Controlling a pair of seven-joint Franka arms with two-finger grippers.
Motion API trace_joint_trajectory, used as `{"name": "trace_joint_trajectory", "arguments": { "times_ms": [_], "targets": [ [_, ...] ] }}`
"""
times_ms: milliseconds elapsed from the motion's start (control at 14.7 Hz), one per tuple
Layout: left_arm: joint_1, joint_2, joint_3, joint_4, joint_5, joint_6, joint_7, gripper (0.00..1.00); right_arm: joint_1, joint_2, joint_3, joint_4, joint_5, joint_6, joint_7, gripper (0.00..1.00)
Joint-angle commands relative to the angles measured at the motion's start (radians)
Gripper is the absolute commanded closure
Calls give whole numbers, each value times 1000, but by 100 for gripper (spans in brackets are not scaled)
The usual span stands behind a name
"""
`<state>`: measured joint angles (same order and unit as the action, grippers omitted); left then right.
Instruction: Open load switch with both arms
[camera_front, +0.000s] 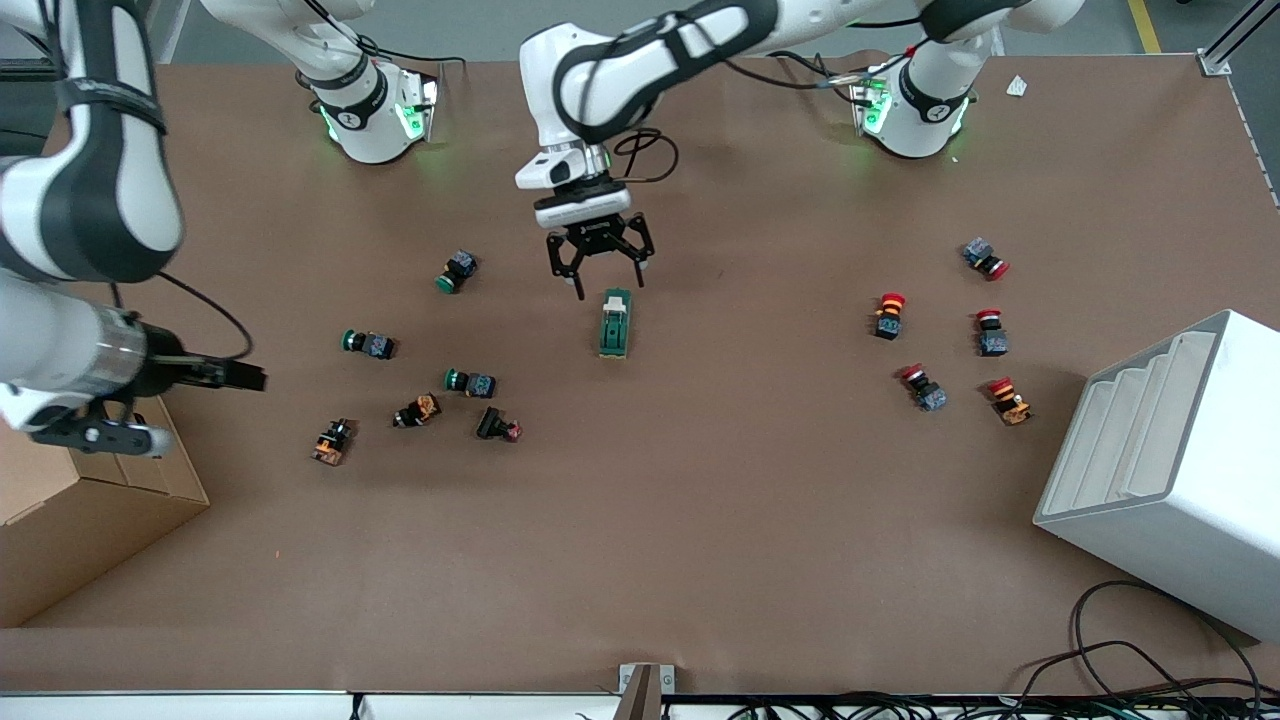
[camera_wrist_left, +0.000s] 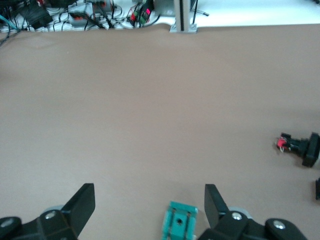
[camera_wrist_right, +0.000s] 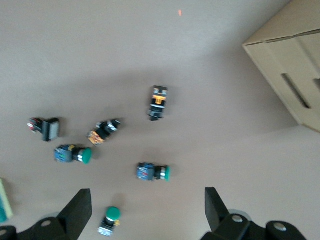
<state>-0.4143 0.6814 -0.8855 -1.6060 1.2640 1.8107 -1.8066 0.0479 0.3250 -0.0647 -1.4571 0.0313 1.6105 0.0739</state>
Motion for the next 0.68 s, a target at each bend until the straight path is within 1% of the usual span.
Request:
{"name": "trace_joint_trajectory", "arguments": {
  "times_ms": [0, 68, 136, 204, 272, 340, 407, 543, 611],
  "targets": [
    [300, -72, -206, -17, -159, 7, 232, 1, -42, -21, 22, 38, -42, -61, -72, 0],
    [413, -86, -270, -15, -213, 2, 328, 1, -49, -21, 22, 61, -45, -86, -74, 0],
    [501, -91, -318, -12, -248, -7, 407, 1, -51, -21, 23, 79, -57, -113, -75, 0],
    [579, -91, -361, -2, -273, -27, 480, 1, -53, -21, 23, 98, -74, -145, -77, 0],
    [641, -89, -392, 29, -299, -54, 556, 1, -54, -21, 22, 115, -74, -168, -91, 0],
    [676, -86, -403, 61, -328, -83, 637, 1, -56, -21, 23, 129, -77, -190, -107, 0],
    [690, -86, -402, 108, -365, -111, 714, 0, -59, -18, 23, 150, -79, -213, -111, 0],
    [697, -77, -392, 193, -408, -175, 827, 0, -62, -14, 23, 190, -82, -231, -111, 0],
    [700, -77, -386, 210, -414, -195, 866, 0, -63, -14, 22, 192, -82, -232, -112, 0]
  ]
}}
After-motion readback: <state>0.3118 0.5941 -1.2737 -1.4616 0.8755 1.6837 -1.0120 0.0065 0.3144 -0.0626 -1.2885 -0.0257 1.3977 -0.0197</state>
